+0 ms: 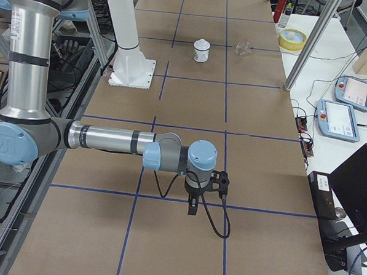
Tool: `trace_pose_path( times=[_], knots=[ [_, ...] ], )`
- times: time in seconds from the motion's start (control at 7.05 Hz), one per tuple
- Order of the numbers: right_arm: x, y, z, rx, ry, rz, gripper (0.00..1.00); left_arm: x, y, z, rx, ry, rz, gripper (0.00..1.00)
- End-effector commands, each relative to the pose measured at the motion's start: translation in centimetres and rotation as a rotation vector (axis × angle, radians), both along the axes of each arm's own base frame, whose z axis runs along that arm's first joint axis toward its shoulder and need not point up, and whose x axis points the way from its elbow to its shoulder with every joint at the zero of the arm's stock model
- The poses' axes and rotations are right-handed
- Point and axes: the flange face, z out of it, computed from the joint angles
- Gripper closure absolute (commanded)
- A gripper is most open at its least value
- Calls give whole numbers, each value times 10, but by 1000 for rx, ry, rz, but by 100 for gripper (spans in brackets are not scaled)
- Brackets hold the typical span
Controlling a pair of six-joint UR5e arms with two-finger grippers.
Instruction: Remove funnel from cup
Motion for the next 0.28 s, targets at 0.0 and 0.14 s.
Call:
trace_pose_path(
  times=[0.0,0.14],
  knots=[
    [0,0,1,-2,0,0,0,0,0,-2,2,0,0,0],
    [0,0,0,0,0,0,0,0,0,-2,4,0,0,0]
  ],
)
